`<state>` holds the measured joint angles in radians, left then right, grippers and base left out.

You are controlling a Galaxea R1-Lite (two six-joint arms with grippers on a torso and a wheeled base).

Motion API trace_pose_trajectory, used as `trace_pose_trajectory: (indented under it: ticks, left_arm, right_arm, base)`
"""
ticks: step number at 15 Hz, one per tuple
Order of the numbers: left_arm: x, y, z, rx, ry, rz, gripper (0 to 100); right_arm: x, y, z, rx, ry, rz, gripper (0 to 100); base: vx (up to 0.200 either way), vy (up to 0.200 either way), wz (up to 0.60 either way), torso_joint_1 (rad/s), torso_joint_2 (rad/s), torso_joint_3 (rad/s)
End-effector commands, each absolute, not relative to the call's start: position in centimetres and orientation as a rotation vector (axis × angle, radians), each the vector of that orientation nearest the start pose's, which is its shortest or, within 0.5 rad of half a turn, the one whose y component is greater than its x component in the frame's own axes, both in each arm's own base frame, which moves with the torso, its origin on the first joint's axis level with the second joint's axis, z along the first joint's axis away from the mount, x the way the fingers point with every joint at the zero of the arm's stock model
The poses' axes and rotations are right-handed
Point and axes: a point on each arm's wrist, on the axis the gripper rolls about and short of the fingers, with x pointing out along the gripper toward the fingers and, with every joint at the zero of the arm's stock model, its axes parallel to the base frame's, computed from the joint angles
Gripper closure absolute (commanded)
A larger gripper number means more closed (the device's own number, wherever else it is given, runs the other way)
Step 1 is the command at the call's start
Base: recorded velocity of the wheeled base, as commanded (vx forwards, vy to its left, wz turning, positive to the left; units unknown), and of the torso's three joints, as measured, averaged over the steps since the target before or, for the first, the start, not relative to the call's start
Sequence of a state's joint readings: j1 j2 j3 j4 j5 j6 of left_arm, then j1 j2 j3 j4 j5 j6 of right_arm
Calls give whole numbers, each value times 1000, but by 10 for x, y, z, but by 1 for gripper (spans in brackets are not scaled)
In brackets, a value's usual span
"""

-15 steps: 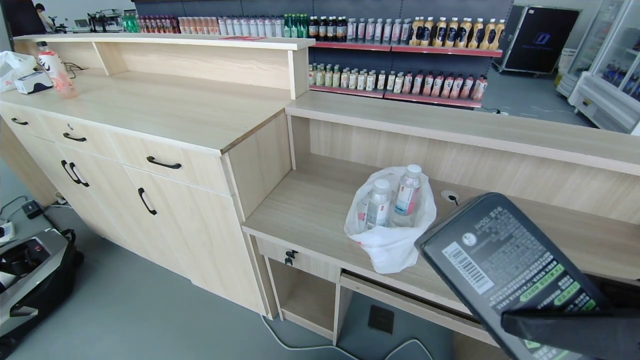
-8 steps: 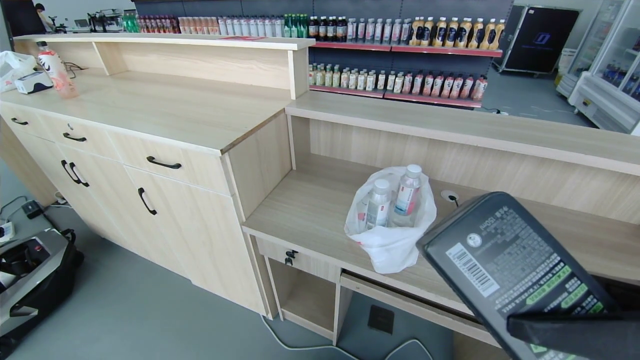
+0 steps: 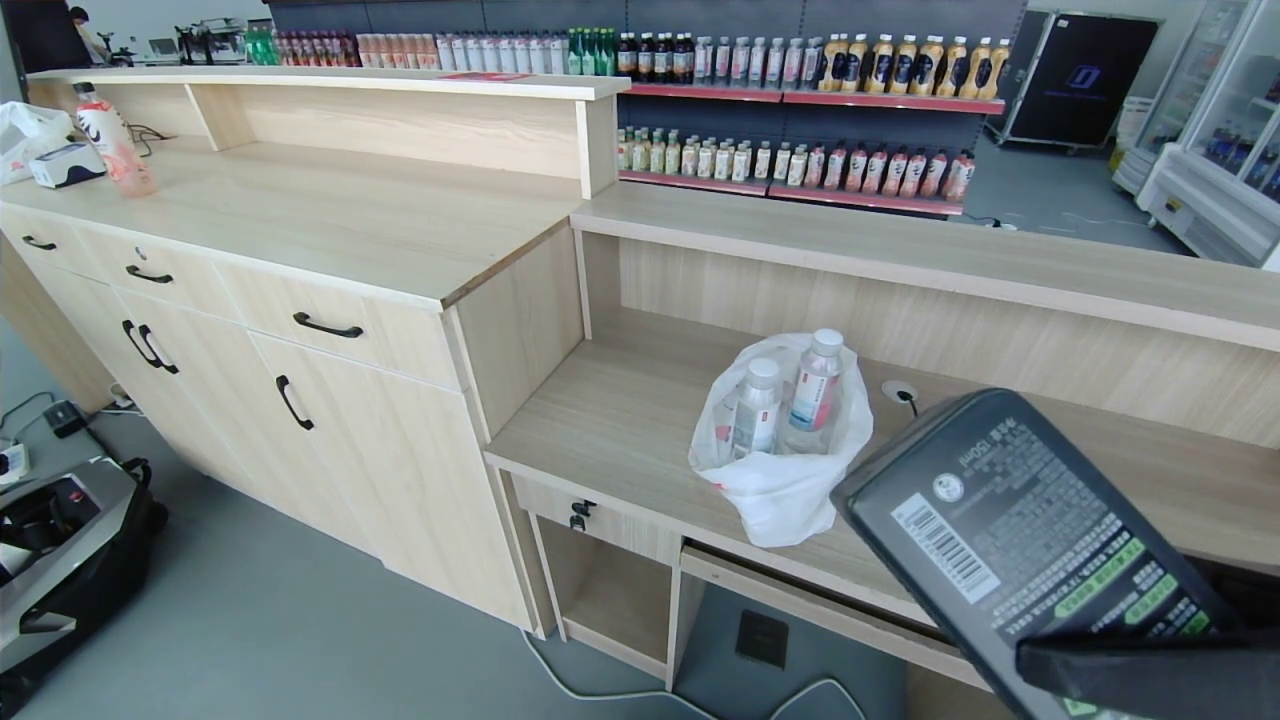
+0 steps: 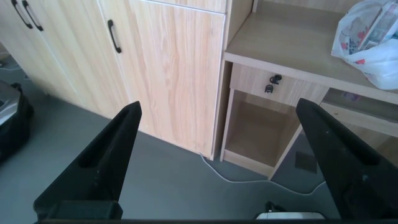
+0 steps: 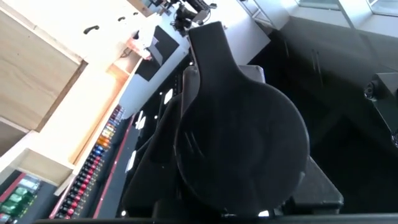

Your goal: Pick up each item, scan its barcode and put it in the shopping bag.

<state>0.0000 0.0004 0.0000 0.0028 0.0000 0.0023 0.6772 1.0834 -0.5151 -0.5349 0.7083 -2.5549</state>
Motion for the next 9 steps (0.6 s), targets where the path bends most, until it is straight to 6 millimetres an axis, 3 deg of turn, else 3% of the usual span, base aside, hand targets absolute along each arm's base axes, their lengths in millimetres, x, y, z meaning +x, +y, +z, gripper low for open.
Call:
trace_pose_trajectory:
  ticks: [1, 2, 3, 5, 6, 9]
  left_arm:
    - [-23, 0, 75, 3, 3, 0, 0]
    - [-23, 0, 75, 2, 3, 0, 0]
    - [-23, 0, 75, 2, 5, 0, 0]
    - [-23, 0, 75, 3, 3, 0, 0]
    - [-23, 0, 75, 2, 3, 0, 0]
    - [-23, 0, 75, 2, 3, 0, 0]
  right_arm:
    - [105, 101, 235, -2023, -1645, 552, 100]
    - [113, 95, 240, -1983, -1484, 588, 100]
    - [131, 70, 236, -1772, -889, 643, 100]
    - [146, 36, 225, -1399, -379, 535, 100]
    - [154, 17, 219, -1295, -240, 468, 100]
    - [154, -13, 225, -1171, -136, 329, 100]
  base:
    - [0, 0, 0, 0, 0, 0]
    - [0, 0, 0, 0, 0, 0]
    - [0, 0, 0, 0, 0, 0]
    - [0, 0, 0, 0, 0, 0]
    - [0, 0, 0, 0, 0, 0]
    - [0, 0, 0, 0, 0, 0]
